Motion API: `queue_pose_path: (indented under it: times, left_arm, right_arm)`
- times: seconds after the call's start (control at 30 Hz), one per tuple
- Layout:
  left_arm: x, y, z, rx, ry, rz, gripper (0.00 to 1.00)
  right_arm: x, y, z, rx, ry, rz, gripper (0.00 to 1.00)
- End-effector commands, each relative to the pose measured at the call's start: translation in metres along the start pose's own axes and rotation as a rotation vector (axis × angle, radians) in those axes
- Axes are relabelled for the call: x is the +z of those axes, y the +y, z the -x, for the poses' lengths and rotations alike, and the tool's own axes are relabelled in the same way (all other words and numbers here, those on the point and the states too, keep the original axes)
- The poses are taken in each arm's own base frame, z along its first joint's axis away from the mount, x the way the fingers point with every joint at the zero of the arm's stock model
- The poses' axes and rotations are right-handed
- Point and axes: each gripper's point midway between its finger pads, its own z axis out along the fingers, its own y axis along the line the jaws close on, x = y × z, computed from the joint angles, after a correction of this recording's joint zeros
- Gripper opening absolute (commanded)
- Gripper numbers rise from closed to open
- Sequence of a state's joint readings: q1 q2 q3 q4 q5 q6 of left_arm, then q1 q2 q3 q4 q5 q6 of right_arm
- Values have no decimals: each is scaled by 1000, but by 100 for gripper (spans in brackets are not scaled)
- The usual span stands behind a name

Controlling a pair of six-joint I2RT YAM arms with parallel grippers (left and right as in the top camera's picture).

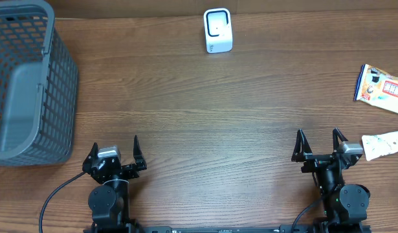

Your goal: Scan the item barcode

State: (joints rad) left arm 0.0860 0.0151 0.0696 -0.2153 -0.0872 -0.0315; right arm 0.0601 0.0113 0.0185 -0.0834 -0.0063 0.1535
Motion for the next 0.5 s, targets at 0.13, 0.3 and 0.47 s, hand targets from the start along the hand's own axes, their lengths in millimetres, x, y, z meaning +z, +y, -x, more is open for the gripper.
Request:
queue_pose_path:
  times: [0.13,0.3,0.47]
  left_arm:
    - [0,3,1,-22,-10,13,100]
    - [0,3,1,-22,-10,13,100]
    - [0,3,1,-22,-10,13,100]
  right_arm:
    - [0,-6,-3,-109,-1,-25,100]
    - [0,-6,-2,-158,0,-24,100]
    - [0,-6,-2,-158,0,-24,100]
